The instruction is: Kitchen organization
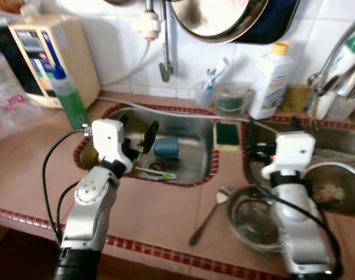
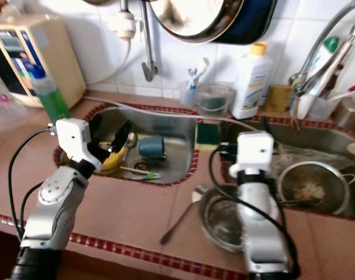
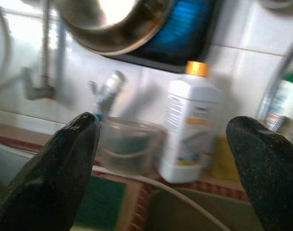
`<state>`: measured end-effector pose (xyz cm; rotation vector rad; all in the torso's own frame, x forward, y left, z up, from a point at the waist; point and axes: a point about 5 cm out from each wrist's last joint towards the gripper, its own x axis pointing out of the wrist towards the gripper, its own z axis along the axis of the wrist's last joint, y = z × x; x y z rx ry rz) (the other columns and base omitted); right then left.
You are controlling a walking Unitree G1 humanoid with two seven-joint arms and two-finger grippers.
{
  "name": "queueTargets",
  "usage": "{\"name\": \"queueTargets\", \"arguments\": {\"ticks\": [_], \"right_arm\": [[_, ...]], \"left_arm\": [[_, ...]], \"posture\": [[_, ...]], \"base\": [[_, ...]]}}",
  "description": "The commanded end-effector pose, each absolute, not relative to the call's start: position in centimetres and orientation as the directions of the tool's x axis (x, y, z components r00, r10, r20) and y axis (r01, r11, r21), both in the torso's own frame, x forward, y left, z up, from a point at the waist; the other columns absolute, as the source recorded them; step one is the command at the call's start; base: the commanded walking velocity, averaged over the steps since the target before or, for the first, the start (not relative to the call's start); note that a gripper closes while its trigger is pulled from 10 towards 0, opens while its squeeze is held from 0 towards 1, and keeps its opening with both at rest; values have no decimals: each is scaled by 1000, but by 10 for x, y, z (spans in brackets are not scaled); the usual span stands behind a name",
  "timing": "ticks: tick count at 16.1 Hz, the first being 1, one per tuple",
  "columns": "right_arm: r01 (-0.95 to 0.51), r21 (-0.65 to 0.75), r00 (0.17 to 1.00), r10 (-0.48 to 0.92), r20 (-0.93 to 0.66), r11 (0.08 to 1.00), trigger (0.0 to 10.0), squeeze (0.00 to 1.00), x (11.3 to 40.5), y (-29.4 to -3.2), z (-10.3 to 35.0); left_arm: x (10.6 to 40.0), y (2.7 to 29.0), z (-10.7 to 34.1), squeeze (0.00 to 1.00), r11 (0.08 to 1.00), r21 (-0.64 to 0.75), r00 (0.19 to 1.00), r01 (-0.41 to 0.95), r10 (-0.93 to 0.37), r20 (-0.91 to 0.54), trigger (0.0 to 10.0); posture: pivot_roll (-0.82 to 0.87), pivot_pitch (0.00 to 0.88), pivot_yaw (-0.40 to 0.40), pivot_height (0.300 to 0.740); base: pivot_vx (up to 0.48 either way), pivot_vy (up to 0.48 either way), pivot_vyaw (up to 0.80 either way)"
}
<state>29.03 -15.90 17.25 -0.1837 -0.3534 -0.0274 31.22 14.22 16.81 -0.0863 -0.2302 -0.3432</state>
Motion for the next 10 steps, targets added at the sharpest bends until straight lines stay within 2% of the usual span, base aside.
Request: {"name": "queueTargets", "arguments": {"ticks": [1, 7, 8, 10], "right_arm": [[64, -178, 932, 5, 362, 982, 10000, 0, 291, -161, 176], [53, -184, 936, 15, 351, 982, 10000, 0, 290, -161, 174], [49, -184, 937, 19, 348, 982, 10000, 0, 289, -161, 174], [20, -169, 949, 34, 313, 985, 10000, 0, 281, -167, 166]], "left_arm": [[313, 143, 175, 0, 940, -38, 912, 339, -318, 259, 10000], [312, 144, 175, 0, 942, -41, 915, 333, -312, 256, 10000], [311, 144, 175, 0, 942, -34, 913, 334, -314, 260, 10000], [307, 143, 175, 0, 929, -76, 904, 362, -331, 270, 10000]], "posture": [[-228, 0, 71, 740], [-219, 3, 66, 740], [-219, 3, 66, 740], [-217, 13, 66, 740]], "base": [[0, -480, 0], [0, -461, 0], [0, -319, 0], [0, 0, 0]]}}
